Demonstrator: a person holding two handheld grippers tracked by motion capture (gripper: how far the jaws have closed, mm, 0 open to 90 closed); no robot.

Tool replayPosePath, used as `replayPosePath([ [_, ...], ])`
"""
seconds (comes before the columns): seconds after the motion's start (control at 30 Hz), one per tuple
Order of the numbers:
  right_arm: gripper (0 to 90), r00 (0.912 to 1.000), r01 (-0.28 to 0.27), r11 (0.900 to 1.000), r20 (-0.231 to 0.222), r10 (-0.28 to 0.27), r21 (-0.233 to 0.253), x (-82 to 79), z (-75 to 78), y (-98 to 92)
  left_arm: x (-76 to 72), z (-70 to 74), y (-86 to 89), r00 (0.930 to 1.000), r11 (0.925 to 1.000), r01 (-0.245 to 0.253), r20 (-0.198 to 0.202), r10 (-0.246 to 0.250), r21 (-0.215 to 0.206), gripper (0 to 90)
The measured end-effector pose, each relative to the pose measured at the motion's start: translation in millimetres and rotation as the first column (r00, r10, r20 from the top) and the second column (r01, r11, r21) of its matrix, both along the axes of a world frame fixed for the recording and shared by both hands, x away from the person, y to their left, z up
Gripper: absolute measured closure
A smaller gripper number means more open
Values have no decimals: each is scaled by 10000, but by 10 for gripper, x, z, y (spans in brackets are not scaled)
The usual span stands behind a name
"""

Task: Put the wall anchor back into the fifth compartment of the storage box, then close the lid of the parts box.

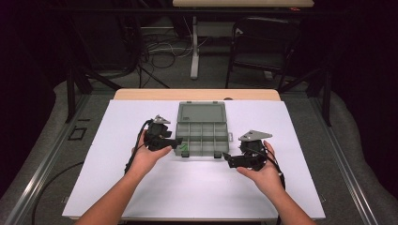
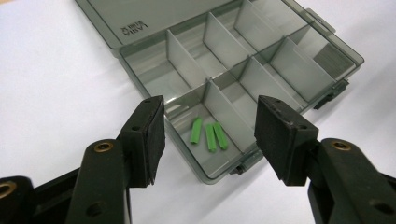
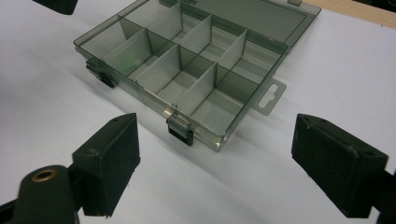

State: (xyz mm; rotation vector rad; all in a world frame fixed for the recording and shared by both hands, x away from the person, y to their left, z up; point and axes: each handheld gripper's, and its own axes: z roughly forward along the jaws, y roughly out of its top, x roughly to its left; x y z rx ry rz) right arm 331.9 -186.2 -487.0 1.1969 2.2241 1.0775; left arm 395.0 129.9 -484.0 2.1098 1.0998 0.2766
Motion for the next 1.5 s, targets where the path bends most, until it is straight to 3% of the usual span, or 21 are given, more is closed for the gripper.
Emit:
replayPosePath([
  [0.4, 255, 9998, 173, 9998, -55, -173, 6, 180, 165, 19, 84, 79, 53, 9996, 9996, -229, -189, 225, -180, 378],
  [0.6, 282, 9989, 384, 9993, -255, -384, 14, 286, 229, 7, 152, 114, 57, 9991, 9990, -414, 14, 415, -180, 358],
  [0.8, 334, 9975, 528, 9986, -468, -532, -97, 402, 281, 6, 243, 135, 66, 9968, 9962, -766, -272, 755, -416, 347],
  [1.07, 383, 9974, 471, 9987, -540, -480, -182, 563, 365, 58, 385, 183, 90, 9941, 9938, -1039, -360, 1025, -390, 341],
  [1.3, 390, 9951, 485, 9985, -850, -505, -250, 766, 421, 132, 482, 235, 103, 9904, 9905, -1311, -495, 1290, -419, 332],
  [1.5, 392, 9927, 615, 9975, -1017, -647, -335, 921, 426, 147, 549, 273, 86, 9887, 9887, -1461, -381, 1448, -338, 325],
])
